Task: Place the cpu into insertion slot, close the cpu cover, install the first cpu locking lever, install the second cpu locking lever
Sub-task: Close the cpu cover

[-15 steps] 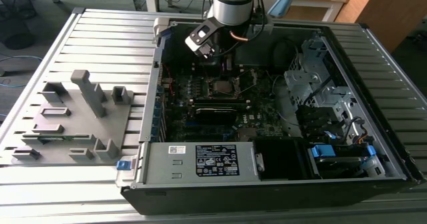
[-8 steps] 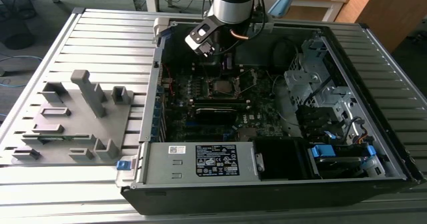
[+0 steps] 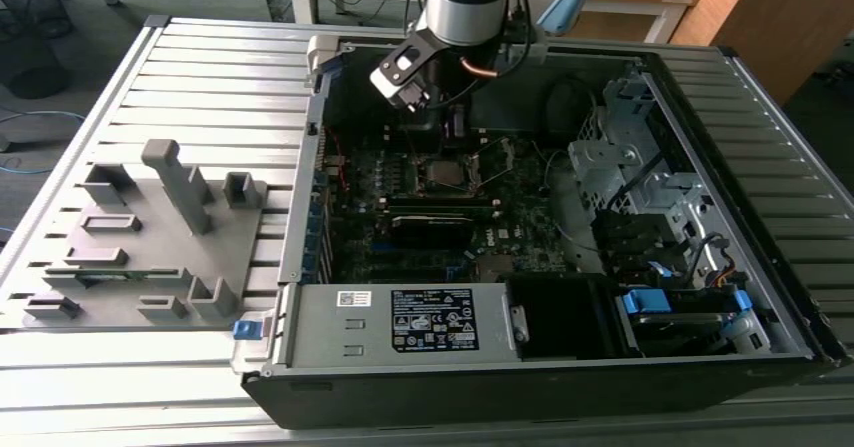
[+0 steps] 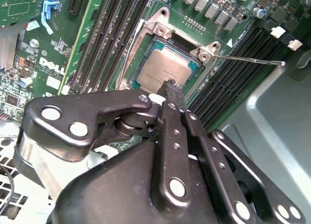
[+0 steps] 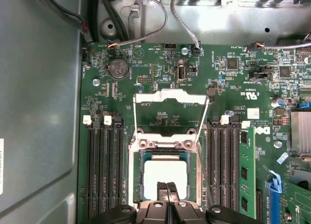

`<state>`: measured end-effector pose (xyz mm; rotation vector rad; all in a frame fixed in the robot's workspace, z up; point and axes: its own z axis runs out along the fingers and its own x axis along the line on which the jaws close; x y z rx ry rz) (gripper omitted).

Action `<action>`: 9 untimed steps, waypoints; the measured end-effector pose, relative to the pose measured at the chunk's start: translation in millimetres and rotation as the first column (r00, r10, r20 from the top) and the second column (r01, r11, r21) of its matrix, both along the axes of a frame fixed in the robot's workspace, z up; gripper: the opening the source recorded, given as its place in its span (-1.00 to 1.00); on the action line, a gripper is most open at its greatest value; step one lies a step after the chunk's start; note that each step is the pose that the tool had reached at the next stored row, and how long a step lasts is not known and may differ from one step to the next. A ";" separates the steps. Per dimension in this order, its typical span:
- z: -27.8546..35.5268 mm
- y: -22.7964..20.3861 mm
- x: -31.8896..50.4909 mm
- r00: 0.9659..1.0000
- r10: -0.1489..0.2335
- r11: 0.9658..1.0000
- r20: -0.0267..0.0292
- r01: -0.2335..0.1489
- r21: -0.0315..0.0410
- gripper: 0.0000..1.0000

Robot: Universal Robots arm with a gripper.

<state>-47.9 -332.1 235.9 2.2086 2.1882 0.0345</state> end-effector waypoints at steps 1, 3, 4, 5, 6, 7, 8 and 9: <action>0.6 0.0 0.0 1.000 0.000 1.000 0.000 0.000 0.000 -0.80; 2.3 0.0 0.0 1.000 0.000 1.000 0.000 0.000 0.000 -0.80; 3.3 0.0 0.0 1.000 0.000 1.000 0.000 0.000 0.000 -0.80; 4.4 0.0 0.0 1.000 0.000 1.000 0.000 0.000 0.000 -0.80; 5.5 0.0 0.0 1.000 0.000 1.000 0.000 0.000 0.000 -0.80; 6.7 0.0 0.0 1.000 0.000 1.000 0.000 0.000 0.000 -0.80; 7.8 0.0 0.0 1.000 0.000 1.000 0.000 0.000 0.000 -0.80; 9.0 0.0 0.0 1.000 0.000 1.000 0.000 0.000 0.000 -0.80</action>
